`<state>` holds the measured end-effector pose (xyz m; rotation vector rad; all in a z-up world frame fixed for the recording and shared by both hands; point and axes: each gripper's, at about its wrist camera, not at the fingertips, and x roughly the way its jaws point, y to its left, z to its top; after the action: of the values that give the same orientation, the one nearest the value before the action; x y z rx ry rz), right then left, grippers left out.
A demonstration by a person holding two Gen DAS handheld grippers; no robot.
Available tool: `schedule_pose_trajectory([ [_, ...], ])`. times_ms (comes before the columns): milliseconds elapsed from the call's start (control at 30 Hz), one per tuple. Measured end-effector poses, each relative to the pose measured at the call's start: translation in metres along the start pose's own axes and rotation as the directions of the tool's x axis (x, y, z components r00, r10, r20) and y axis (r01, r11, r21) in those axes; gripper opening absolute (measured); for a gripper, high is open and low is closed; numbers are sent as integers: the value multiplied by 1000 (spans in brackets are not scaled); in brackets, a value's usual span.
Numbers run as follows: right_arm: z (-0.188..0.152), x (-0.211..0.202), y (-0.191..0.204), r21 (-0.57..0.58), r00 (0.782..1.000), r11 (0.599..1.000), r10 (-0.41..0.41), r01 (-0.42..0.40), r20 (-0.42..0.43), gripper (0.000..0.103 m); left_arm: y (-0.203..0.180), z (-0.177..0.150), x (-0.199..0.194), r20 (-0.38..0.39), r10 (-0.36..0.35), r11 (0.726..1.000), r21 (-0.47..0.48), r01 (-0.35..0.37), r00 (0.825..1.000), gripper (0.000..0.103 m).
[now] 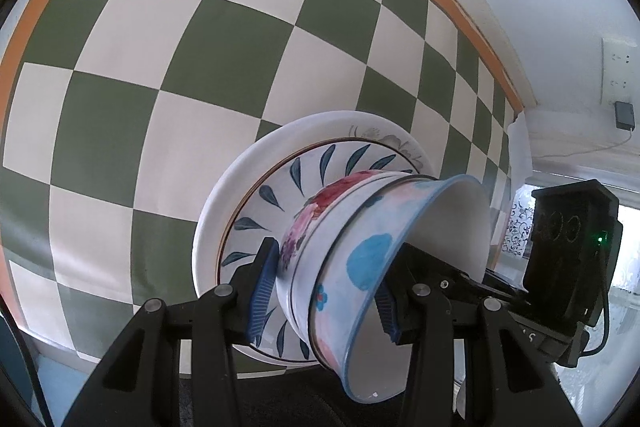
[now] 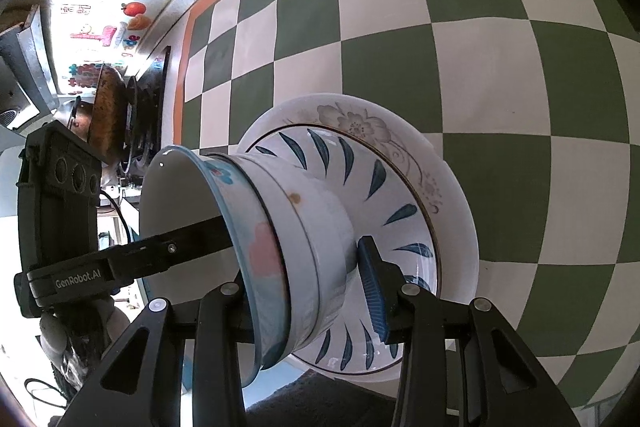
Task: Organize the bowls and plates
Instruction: 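Lower the bowls onto the plate stack and open both grippers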
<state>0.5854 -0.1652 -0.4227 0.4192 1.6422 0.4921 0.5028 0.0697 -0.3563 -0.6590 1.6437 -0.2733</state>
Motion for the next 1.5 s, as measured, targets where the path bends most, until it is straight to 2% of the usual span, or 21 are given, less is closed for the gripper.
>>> schedule_pose_trajectory([
  [867, 3, -8, 9, -40, 1000, 999, -30, 31, 4, 41, -3, -5, 3, -7, 12, 1000, 11, -12, 1000, 41],
  [1100, -2, -15, 16, -64, 998, 996, -59, 60, 11, 41, -13, -17, -14, 44, 57, 998, 29, -58, 997, 41],
  [1233, -8, -26, 24, -91, 996, 992, -85, 87, 32, 41, -27, -31, -42, 140, 129, 988, 71, -140, 982, 41],
  [1333, -17, -40, 30, -104, 994, 990, -91, 97, 61, 41, -40, -47, -67, 234, 194, 969, 104, -223, 953, 42],
  [1500, -40, -77, 52, -152, 977, 973, -153, 176, 150, 41, -52, -73, -96, 329, 230, 948, 135, -286, 916, 43],
])
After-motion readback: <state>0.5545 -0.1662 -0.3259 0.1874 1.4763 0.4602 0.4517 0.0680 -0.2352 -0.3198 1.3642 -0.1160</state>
